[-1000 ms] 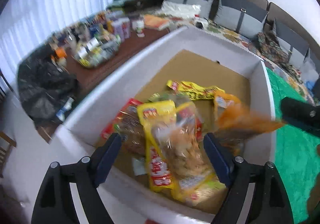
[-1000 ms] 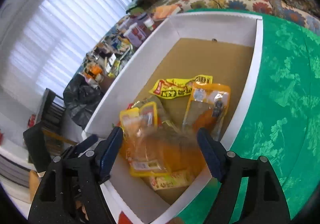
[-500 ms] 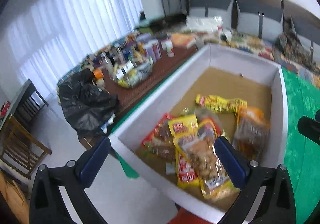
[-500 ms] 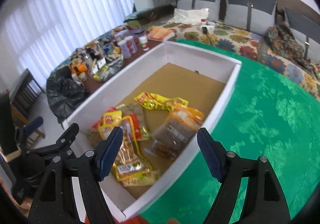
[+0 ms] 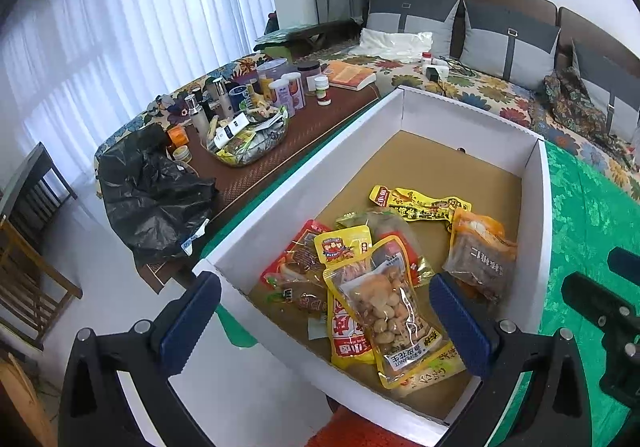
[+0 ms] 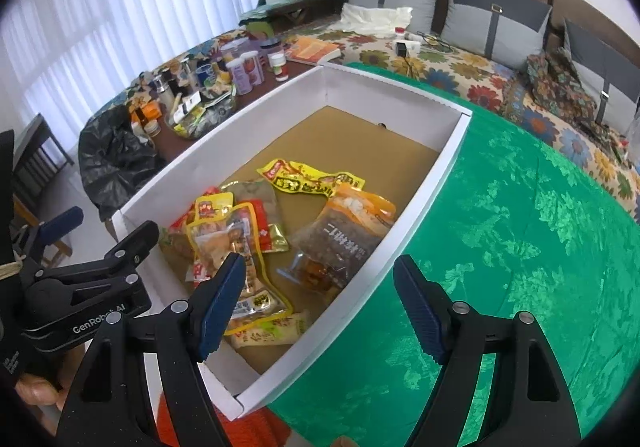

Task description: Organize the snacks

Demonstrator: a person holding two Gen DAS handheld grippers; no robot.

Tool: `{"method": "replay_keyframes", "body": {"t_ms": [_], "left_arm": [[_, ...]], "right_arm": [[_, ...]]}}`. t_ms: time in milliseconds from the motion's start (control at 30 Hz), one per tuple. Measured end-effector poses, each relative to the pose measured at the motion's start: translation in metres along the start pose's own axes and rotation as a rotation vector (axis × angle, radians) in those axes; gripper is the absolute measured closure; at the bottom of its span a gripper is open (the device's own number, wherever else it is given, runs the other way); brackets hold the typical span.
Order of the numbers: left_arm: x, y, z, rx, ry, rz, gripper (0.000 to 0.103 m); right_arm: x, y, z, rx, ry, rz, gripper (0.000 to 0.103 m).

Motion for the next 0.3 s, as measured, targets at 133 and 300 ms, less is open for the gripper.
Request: {"method": "replay_keyframes", "body": {"t_ms": [133,300], "left_arm": [[-0.0022,0.0018,-0.0007,0.012,0.019,-0.012,0.000],[0.0013,0.0036,-0.0018,0.030,0.043,0.005,0.000]], "right_arm": [[-0.0022,0.0018,-0.0028,0.008,0.003,-0.004,0.023],[-0.0038,0.0035,-0.0040,0.013,-0.002,-0.011,0.023]]}}
Point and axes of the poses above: each gripper's, at about its wrist camera, not at the fingertips, and x roughly against the way its jaws point, z to its right, y to its underside, the point moved 5 cm from there along -x, roughly the way its jaws point, and after that the axes turned 5 degrees about -z, right-handed, at the moved point
